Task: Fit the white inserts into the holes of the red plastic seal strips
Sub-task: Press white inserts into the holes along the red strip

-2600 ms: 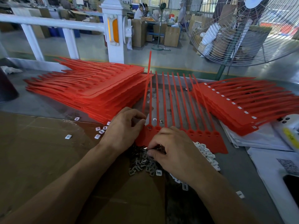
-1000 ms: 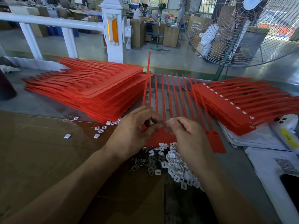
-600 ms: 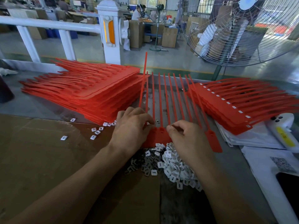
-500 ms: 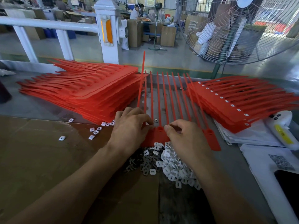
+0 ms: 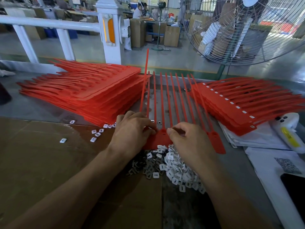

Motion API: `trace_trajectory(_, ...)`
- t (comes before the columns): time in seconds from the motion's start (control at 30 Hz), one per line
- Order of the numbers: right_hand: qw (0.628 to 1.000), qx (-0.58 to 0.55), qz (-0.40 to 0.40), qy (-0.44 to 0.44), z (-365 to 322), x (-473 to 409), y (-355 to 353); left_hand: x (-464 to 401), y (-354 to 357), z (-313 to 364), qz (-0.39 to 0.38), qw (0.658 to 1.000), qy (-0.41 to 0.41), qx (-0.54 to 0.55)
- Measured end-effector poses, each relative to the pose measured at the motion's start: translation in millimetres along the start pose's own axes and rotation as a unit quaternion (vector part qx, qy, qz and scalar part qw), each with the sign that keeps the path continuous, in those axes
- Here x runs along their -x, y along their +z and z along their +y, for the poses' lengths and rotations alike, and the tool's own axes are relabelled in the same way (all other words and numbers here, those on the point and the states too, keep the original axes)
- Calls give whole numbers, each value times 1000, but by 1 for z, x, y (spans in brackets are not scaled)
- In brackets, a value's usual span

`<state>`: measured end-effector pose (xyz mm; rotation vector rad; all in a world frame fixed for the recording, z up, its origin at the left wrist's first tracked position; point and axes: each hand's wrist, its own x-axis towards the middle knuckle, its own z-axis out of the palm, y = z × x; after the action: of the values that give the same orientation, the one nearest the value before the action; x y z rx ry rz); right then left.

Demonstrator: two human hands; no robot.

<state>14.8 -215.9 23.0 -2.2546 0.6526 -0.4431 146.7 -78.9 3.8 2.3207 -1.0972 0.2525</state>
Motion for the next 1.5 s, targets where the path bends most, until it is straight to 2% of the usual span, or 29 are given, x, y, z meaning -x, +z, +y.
trace_trajectory(0.17, 1000, 9, 1, -10, -1, 0, 0, 8, -4, -1, -5, 999, 32, -2)
trace_trajectory(0.37, 999, 7, 1, -38, -5, 3, 5, 7, -12, 3, -55, 994, 77, -55)
trace_trajectory(0.73, 1000, 15, -8, -21, -2, 2, 6, 6, -10, 3, -61, 990, 82, -93)
trace_trajectory(1.07, 999, 26, -19, -17, -1, 1, 5, 8, -8, 0, -48, 995, 63, -63)
trace_trajectory(1.5, 999, 30, -27, -29, -2, 3, 4, 7, -12, 3, -86, 990, 74, -78)
